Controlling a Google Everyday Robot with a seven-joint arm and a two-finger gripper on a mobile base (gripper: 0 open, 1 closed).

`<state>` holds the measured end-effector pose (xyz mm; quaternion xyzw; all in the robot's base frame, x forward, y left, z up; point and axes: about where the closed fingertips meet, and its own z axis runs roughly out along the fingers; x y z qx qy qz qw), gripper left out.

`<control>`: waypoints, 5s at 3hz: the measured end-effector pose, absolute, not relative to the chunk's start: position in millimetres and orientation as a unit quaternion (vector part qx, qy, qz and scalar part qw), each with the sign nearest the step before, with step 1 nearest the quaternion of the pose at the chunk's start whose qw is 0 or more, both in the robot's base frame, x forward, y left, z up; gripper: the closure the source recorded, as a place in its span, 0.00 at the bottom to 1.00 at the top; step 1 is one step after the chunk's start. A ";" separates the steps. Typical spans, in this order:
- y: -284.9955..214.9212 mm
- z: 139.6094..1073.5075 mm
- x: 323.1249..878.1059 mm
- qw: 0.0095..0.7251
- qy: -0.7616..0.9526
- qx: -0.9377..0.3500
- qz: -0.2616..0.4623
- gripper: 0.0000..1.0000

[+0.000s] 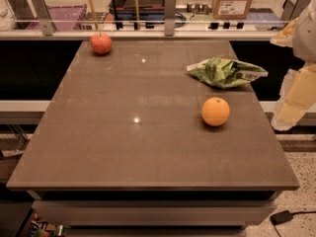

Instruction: Move green jalapeno chip bag near apple

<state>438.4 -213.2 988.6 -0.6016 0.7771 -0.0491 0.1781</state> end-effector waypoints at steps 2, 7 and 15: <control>-214.9 992.7 448.1 0.185 0.778 -0.598 -0.059 0.00; -245.4 949.2 584.1 0.253 0.762 -0.578 -0.149 0.00; -230.1 852.0 671.4 0.232 0.754 -0.612 -0.058 0.22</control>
Offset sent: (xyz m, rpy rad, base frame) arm 0.0222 -0.0056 0.0039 -0.0127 -0.0344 -0.0216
